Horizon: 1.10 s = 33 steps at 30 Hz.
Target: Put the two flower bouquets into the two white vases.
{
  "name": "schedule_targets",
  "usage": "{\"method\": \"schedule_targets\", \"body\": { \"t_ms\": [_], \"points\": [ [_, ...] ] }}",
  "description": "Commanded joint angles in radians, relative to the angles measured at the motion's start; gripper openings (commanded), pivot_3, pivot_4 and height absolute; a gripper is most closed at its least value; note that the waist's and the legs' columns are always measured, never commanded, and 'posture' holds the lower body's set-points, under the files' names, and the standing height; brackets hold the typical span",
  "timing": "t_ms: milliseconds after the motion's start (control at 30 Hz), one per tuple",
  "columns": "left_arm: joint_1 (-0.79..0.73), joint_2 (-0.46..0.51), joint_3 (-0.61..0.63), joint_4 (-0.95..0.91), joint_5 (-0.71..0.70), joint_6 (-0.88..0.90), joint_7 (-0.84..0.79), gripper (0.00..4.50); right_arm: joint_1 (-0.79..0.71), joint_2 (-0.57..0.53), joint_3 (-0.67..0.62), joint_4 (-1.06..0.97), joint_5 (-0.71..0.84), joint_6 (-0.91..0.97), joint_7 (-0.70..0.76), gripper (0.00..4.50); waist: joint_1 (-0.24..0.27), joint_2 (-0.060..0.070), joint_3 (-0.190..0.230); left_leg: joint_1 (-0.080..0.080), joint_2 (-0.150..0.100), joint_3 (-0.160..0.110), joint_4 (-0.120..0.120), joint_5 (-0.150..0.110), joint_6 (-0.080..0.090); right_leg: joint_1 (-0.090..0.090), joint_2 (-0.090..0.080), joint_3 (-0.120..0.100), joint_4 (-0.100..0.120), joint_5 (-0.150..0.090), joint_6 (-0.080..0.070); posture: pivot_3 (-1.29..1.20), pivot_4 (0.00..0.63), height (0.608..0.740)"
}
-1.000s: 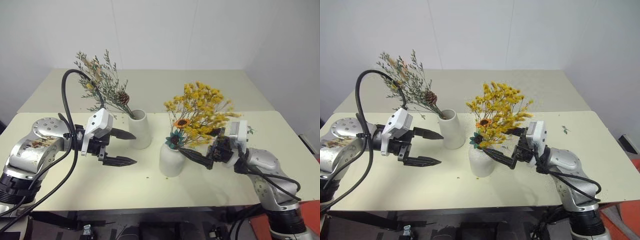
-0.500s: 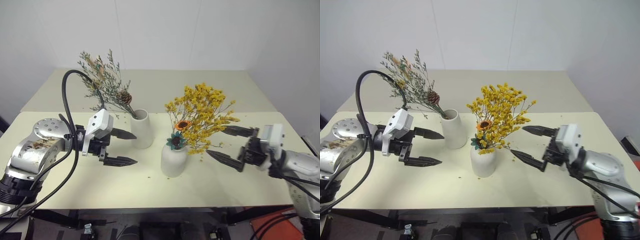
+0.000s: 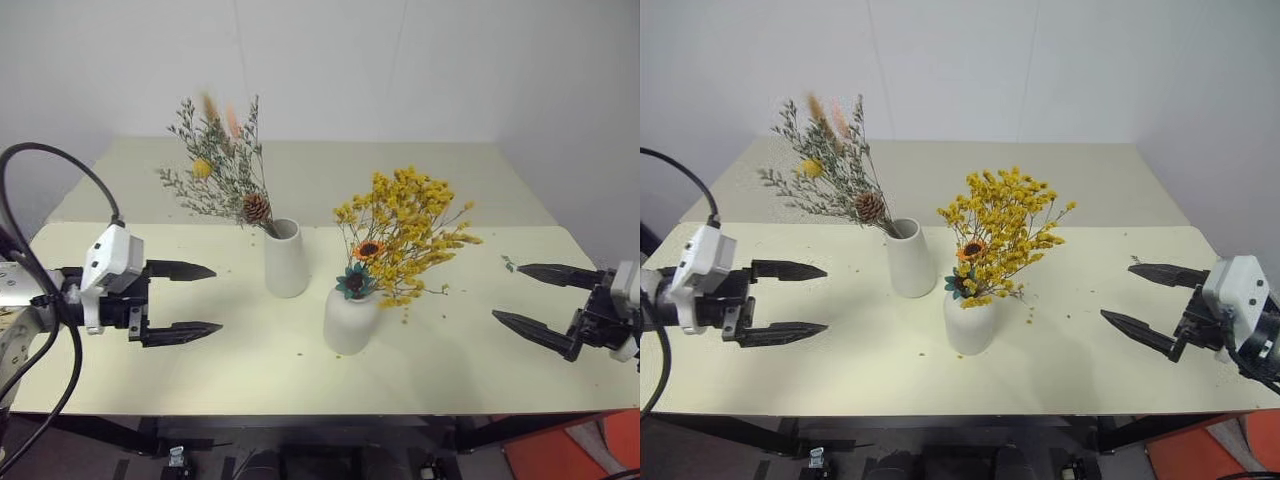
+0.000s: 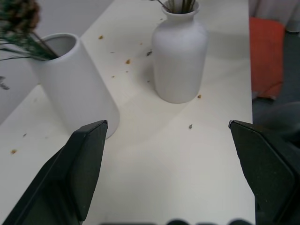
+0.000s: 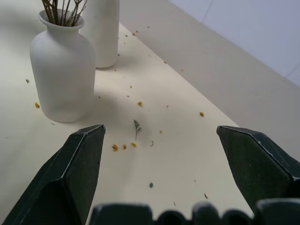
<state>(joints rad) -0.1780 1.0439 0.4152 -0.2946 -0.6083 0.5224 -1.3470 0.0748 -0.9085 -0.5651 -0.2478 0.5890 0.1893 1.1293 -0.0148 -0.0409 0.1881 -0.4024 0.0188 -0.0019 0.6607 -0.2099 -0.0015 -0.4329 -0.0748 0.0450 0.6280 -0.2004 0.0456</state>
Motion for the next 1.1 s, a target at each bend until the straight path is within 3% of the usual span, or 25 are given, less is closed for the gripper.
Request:
{"method": "schedule_targets", "body": {
  "t_ms": [33,467,1100],
  "points": [
    [0.033,0.037,0.079,0.002,0.007,-0.03,-0.002,4.5,0.002,-0.033,-0.058,-0.008,0.007,-0.004,0.018,4.47,0.0,0.0,0.0,0.0,0.0,0.0,0.0,0.0,0.0,0.0,0.0,0.0,0.0,-0.001,-0.001,0.0,0.15,0.74],
    [0.075,0.035,0.103,0.043,0.004,-0.053,0.01,4.5,0.031,-0.067,-0.116,-0.007,0.032,0.032,0.053,4.47,0.0,0.0,0.0,0.001,0.0,0.0,0.0,0.0,0.0,0.001,0.0,0.0,0.0,-0.004,-0.006,0.0,0.15,0.74],
    [0.024,0.048,0.045,0.083,0.008,-0.079,0.016,4.5,0.083,-0.055,-0.141,-0.031,0.029,0.034,0.06,4.47,0.0,0.0,0.0,0.003,0.0,0.0,0.0,0.0,0.0,0.003,0.0,0.0,0.0,-0.004,-0.006,0.0,0.15,0.74]
  ]
}}
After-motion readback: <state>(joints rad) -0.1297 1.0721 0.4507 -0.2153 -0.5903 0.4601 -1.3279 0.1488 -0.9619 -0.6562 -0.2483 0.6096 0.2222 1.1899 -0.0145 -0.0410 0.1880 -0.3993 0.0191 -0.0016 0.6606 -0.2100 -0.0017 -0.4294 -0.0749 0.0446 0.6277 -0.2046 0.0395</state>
